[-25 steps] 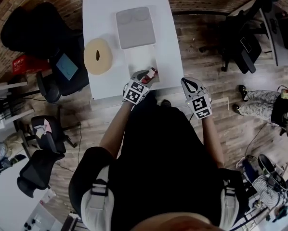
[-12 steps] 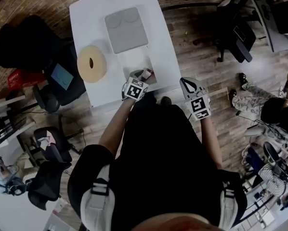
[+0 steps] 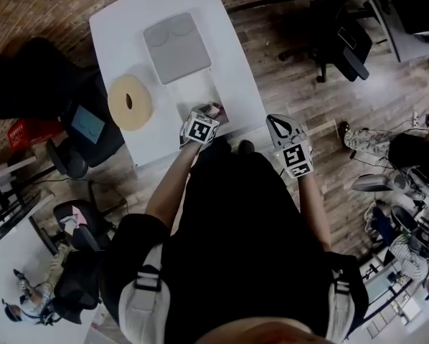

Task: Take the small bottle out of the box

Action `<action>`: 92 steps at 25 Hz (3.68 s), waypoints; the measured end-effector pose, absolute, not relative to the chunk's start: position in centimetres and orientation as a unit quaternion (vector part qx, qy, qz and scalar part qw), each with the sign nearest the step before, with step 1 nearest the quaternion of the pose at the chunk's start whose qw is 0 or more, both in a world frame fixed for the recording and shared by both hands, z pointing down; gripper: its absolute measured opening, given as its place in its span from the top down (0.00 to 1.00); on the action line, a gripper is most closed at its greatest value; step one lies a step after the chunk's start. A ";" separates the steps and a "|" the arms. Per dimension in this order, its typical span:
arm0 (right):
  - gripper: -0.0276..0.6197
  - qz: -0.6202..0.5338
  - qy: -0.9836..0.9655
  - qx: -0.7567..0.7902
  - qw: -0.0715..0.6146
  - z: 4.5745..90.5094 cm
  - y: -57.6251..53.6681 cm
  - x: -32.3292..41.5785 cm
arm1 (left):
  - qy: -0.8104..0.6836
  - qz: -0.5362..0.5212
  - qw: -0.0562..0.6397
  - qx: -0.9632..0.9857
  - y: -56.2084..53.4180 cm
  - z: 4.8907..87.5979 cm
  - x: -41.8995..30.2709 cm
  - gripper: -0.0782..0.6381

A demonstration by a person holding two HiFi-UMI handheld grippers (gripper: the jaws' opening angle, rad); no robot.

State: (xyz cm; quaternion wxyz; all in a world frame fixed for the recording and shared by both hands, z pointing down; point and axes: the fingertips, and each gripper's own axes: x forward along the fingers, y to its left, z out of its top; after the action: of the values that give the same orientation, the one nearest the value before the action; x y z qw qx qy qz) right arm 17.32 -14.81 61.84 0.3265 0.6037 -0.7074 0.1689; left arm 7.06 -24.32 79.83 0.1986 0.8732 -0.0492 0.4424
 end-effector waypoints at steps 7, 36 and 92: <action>0.96 0.172 -0.707 0.602 0.329 61.7 -14.4 17.0 | -0.049 0.455 0.207 0.865 -24.2 81.0 7.0 0.56; 0.96 0.178 -0.712 0.590 0.336 62.8 -15.1 16.7 | -0.059 0.466 0.217 0.856 -24.6 81.4 7.3 0.57; 0.96 0.144 -0.781 0.545 0.269 59.5 -10.8 20.5 | -0.232 0.278 0.140 0.922 -21.4 61.1 7.6 0.57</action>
State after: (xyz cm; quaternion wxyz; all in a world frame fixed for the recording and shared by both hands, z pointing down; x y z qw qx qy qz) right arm 20.46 -10.77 59.48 0.2694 0.5449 -0.7809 0.1441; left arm 7.56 -21.37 61.11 0.1396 0.9216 -0.2319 0.2780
